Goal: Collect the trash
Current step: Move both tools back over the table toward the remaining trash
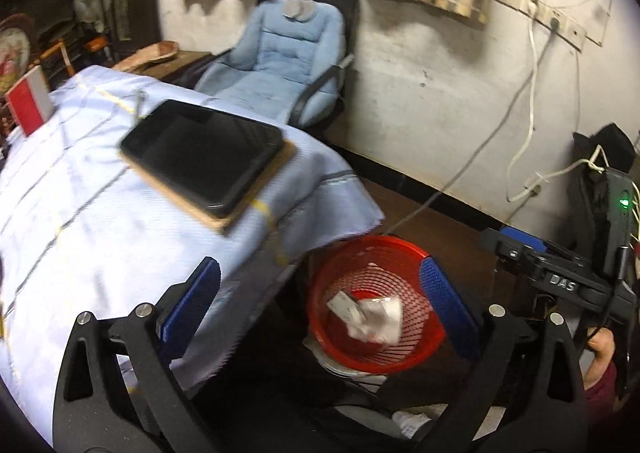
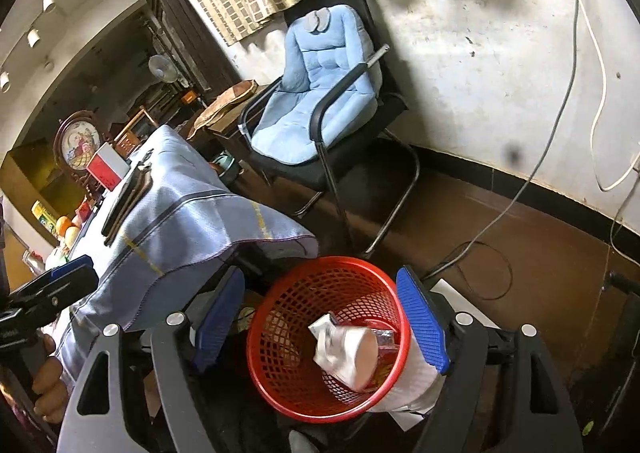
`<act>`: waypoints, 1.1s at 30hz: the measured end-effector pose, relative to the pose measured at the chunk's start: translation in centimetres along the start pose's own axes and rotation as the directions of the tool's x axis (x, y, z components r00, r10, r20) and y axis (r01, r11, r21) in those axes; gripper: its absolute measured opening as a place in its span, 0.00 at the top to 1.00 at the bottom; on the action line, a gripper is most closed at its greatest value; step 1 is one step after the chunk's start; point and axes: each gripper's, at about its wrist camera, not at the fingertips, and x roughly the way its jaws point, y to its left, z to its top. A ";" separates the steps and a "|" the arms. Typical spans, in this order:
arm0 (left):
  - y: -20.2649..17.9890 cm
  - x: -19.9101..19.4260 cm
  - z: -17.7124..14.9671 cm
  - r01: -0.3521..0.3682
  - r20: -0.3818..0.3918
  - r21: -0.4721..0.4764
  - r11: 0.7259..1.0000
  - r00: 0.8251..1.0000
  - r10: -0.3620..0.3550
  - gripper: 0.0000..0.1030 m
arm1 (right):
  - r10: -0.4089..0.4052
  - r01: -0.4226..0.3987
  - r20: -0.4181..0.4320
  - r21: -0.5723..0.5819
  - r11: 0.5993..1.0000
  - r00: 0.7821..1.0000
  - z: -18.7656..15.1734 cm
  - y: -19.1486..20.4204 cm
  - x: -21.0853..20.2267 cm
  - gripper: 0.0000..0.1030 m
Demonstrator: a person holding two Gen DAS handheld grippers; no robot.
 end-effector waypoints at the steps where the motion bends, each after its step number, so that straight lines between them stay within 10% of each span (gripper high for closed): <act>1: 0.3 -0.4 -0.2 -0.011 0.010 -0.004 1.000 1.000 0.011 0.07 | 0.004 -0.003 0.003 -0.008 1.000 1.000 0.1 0.4 -0.1 0.22; 19: 11.5 -10.0 -5.3 -0.191 0.119 -0.273 0.943 0.966 0.230 0.07 | 0.154 -0.152 -0.015 -0.277 0.949 0.988 -0.8 14.3 -2.5 0.13; 27: 21.5 -14.3 -9.9 -0.287 0.088 -0.480 0.829 0.925 0.371 0.07 | 0.217 -0.245 -0.116 -0.402 0.882 0.969 -2.6 23.5 -0.3 0.11; 33: 30.6 -18.2 -14.0 -0.449 -0.024 -0.589 0.671 0.840 0.541 0.07 | 0.255 -0.322 -0.201 -0.481 0.816 0.946 -3.9 31.0 2.2 0.11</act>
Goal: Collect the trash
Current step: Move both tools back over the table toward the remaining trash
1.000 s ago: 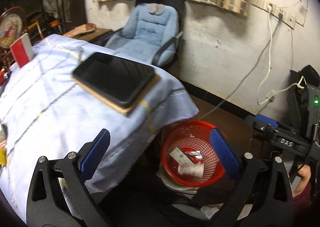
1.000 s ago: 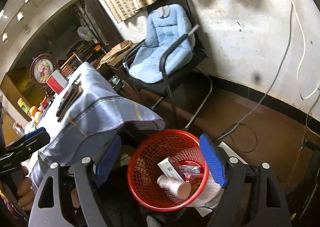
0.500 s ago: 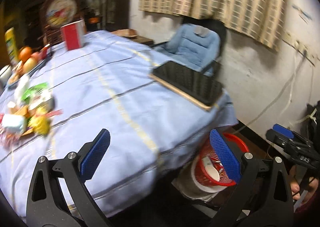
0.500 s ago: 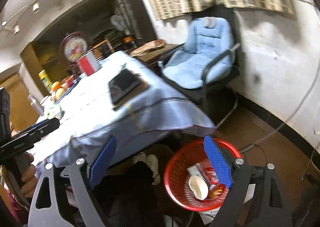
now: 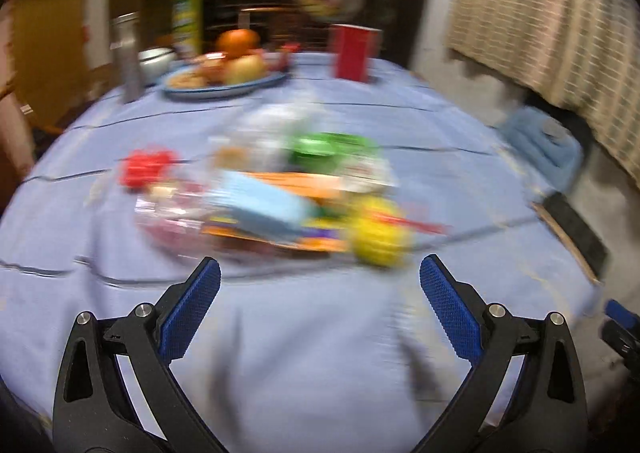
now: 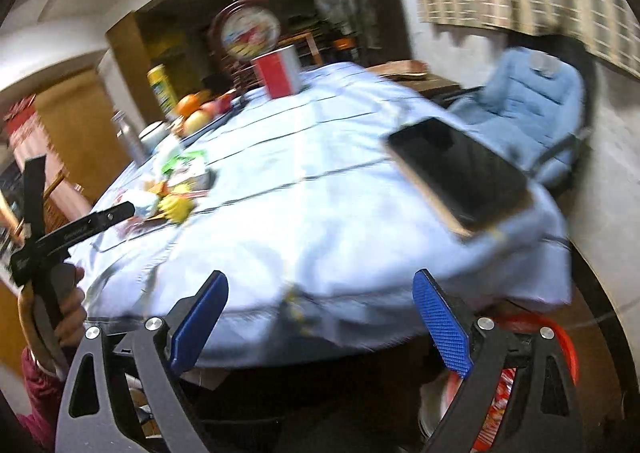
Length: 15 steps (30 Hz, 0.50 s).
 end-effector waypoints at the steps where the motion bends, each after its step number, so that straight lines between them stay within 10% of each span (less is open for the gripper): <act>1: 1.0 0.2 0.2 -0.025 -0.004 -0.007 1.000 1.000 0.025 0.07 | 0.013 -0.013 -0.007 -0.018 1.000 1.000 0.5 1.0 0.7 0.11; 6: 7.2 2.0 0.8 -0.154 -0.047 -0.007 0.988 0.987 0.153 0.07 | 0.070 -0.073 -0.037 -0.095 0.993 0.997 2.9 5.6 4.2 0.11; 15: 8.4 4.9 2.0 -0.123 -0.117 0.076 0.990 0.984 0.131 0.07 | 0.099 -0.117 -0.095 -0.206 0.972 0.991 5.7 11.4 9.7 0.11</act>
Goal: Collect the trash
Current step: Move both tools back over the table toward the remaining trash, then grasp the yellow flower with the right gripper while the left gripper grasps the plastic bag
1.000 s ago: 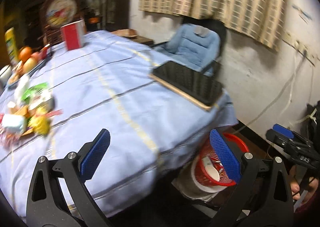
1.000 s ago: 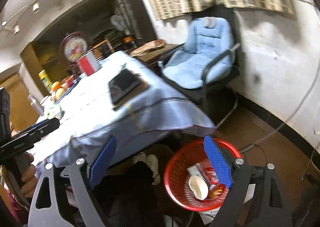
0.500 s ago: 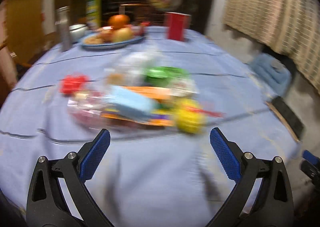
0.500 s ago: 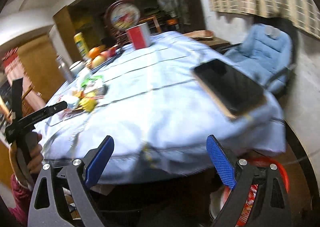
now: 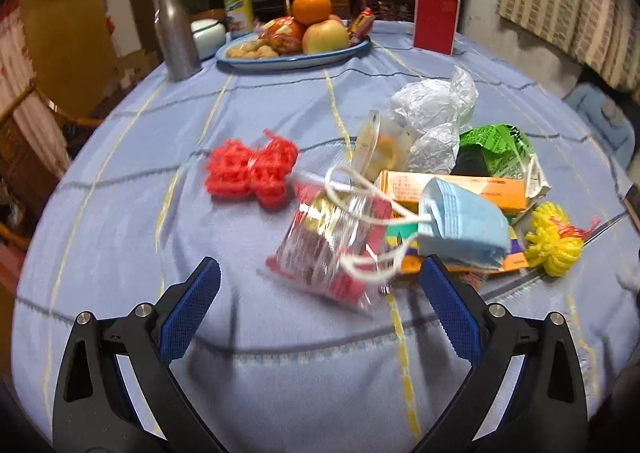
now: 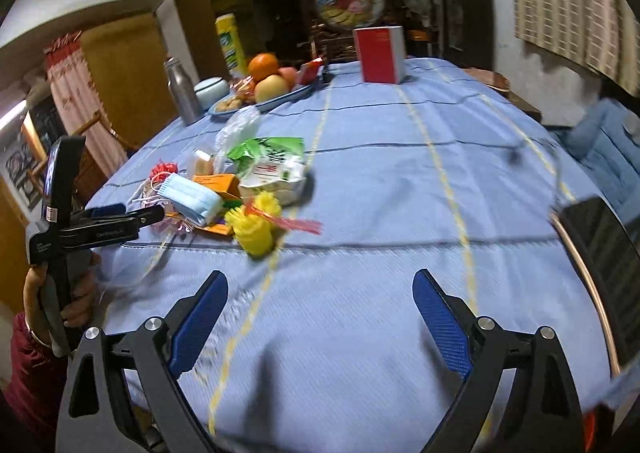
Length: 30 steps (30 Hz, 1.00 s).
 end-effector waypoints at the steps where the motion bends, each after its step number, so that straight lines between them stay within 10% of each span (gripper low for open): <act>1: -0.4 0.3 0.3 0.001 -0.011 0.016 1.000 1.000 0.000 0.07 | 0.001 -0.001 -0.008 -0.009 1.000 1.000 0.4 0.4 0.6 0.11; 15: 1.4 3.1 0.6 0.115 -0.144 -0.091 0.989 0.981 -0.128 0.07 | 0.031 -0.033 -0.094 -0.021 0.999 0.995 2.9 3.8 6.7 0.12; 17: 1.8 2.9 0.6 0.127 -0.130 -0.114 0.985 0.981 -0.142 0.07 | 0.036 -0.038 -0.115 -0.013 0.999 0.993 3.2 3.8 7.4 0.22; 20: 2.2 2.4 0.6 0.151 -0.105 -0.133 0.980 0.981 -0.165 0.07 | 0.056 -0.055 -0.150 0.007 0.998 0.987 3.1 3.5 8.3 0.72; 30: 2.6 0.2 0.6 0.144 0.016 -0.132 0.981 0.990 -0.143 0.07 | 0.008 0.000 -0.045 0.193 0.981 0.999 1.2 -1.3 5.7 0.74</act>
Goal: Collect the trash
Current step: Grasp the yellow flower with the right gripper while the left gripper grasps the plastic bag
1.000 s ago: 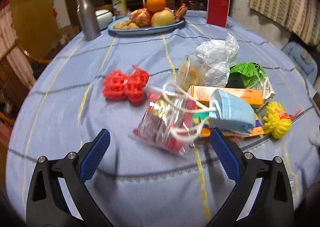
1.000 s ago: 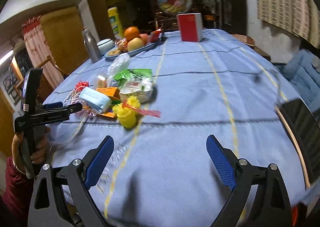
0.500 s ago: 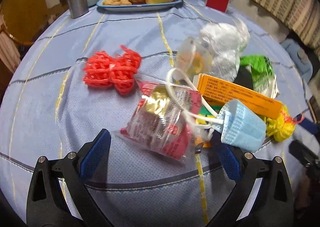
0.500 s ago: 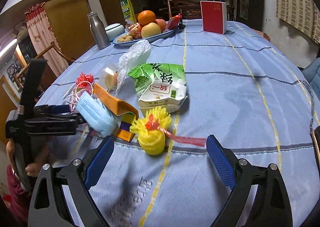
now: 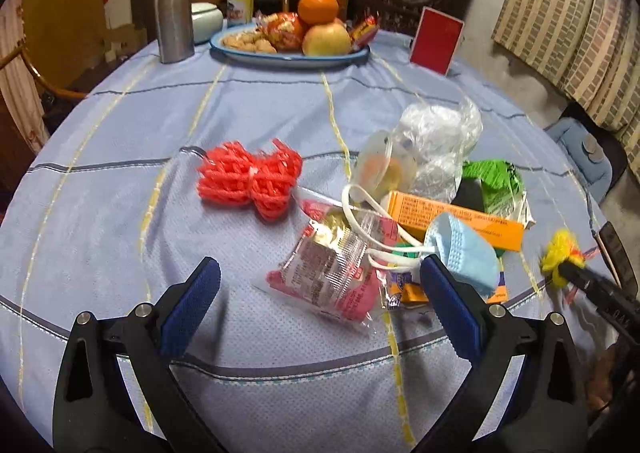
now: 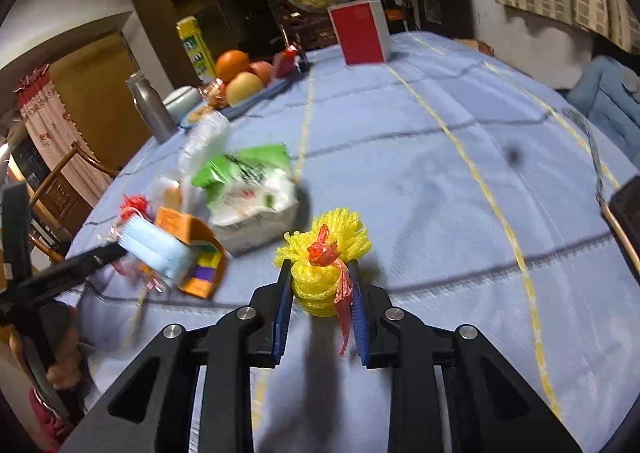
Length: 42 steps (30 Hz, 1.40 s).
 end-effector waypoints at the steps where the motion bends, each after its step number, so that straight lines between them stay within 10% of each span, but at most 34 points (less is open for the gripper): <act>1: 0.0 0.1 0.1 -0.001 -0.003 -0.003 1.000 1.000 0.001 0.07 | 0.011 -0.011 0.002 0.007 1.000 1.000 0.1 -0.2 0.0 0.74; 11: 1.0 1.3 0.3 0.016 -0.066 -0.058 0.998 0.998 -0.019 0.08 | 0.037 -0.038 -0.016 -0.040 0.998 0.999 -0.1 0.6 0.2 0.72; 21: 0.7 -0.6 0.2 0.129 0.022 -0.021 0.991 0.991 -0.128 0.48 | 0.041 -0.041 -0.012 -0.048 0.998 0.999 -0.2 0.5 0.1 0.71; 32: 0.2 -3.0 -0.3 0.281 0.110 -0.005 0.960 0.954 -0.278 0.39 | 0.047 -0.048 -0.019 -0.055 0.997 0.999 -0.1 0.7 0.3 0.71; 35: -0.9 -3.1 -1.1 0.392 0.102 -0.040 0.919 0.917 -0.386 0.26 | 0.050 -0.051 -0.021 -0.052 0.997 0.999 -0.1 0.7 0.4 0.71; 39: -2.8 -2.0 -1.8 0.631 0.136 -0.089 0.770 0.774 -0.618 0.08 | 0.058 -0.058 -0.008 -0.047 0.997 0.998 -0.1 0.6 0.2 0.71; 42: -4.2 0.6 -1.0 0.531 0.036 -0.164 0.831 0.845 -0.533 0.08 | 0.061 -0.061 -0.003 -0.044 0.997 0.998 -0.2 0.4 0.1 0.71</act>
